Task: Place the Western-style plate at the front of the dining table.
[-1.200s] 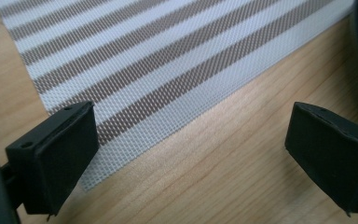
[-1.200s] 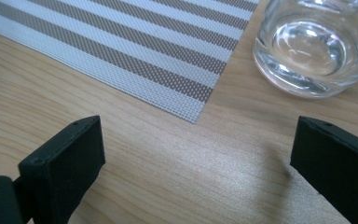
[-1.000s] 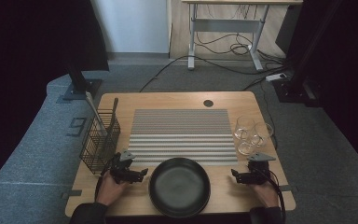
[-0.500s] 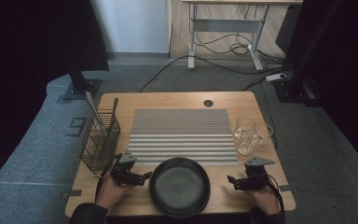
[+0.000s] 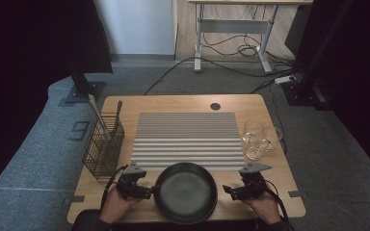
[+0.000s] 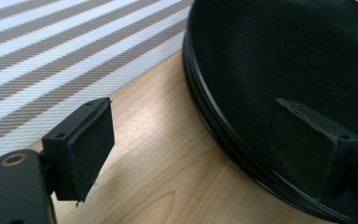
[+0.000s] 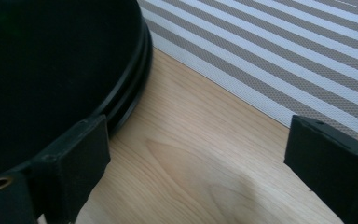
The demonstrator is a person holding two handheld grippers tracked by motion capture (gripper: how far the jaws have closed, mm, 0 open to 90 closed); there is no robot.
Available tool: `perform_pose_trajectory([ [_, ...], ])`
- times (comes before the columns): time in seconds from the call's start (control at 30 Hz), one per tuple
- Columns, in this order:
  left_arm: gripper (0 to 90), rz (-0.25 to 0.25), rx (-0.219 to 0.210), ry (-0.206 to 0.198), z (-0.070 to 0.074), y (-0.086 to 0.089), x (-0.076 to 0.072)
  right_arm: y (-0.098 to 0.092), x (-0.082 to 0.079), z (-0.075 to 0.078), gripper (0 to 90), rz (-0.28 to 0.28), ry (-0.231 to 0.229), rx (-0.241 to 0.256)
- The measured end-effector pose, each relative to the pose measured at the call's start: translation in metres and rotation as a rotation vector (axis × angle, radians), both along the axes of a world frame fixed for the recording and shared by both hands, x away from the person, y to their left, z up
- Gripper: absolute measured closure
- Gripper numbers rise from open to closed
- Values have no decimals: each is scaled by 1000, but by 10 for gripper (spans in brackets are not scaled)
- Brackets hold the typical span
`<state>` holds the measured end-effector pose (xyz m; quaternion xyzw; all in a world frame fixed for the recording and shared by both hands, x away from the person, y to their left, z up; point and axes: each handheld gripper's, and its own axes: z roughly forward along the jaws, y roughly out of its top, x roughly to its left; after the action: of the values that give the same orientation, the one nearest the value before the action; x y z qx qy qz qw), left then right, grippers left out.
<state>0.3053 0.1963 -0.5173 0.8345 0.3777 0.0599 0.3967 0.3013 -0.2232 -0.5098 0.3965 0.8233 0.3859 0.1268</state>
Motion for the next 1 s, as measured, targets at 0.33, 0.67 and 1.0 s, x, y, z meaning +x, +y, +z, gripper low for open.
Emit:
perform_pose_trajectory([
  [0.33, 301, 5, -20, 30, 0, -6, -3, 19, 1, 3, 133, 29, 36, 30],
  [0.67, 400, 6, -24, 68, -5, -11, -2, 36, 5, -3, 345, 77, 87, 76],
  [1.0, 478, 5, -41, 85, -6, -14, -2, 39, 8, -5, 654, 83, 144, 103],
])
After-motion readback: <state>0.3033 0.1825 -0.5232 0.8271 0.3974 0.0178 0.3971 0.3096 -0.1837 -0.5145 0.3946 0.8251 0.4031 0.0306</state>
